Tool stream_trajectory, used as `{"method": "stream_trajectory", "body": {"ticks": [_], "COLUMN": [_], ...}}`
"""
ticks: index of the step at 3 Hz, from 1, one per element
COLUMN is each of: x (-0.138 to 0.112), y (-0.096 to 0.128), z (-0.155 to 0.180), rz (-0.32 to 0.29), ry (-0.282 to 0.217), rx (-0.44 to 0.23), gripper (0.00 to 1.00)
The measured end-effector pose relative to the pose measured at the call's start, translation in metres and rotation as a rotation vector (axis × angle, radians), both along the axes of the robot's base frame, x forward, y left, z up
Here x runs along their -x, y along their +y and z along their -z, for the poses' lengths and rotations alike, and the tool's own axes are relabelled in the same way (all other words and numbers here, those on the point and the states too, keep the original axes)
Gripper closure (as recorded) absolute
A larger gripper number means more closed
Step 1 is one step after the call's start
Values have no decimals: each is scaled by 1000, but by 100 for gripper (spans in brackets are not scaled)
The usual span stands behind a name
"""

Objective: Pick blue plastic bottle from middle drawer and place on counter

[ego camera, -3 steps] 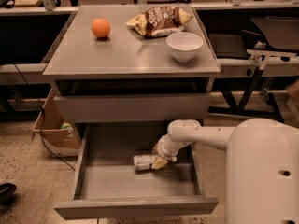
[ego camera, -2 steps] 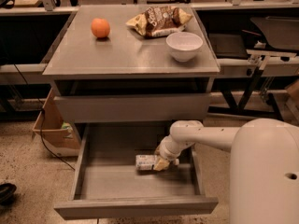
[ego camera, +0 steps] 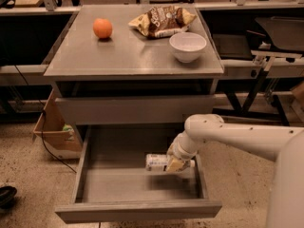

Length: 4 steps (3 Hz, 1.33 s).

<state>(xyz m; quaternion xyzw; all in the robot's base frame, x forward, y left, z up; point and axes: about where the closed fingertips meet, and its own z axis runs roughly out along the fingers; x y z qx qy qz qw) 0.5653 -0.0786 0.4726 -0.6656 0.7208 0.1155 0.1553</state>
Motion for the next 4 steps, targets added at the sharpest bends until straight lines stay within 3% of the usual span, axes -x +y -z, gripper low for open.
{"method": "stream_trajectory", "body": {"ticks": [1, 2, 4], "x": [17, 19, 20], "y": [-13, -19, -18], "z": [-82, -139, -143], "rz": [19, 32, 29], "ry": [-63, -127, -130], "rx": [27, 44, 55], "gripper": [100, 100, 100]}}
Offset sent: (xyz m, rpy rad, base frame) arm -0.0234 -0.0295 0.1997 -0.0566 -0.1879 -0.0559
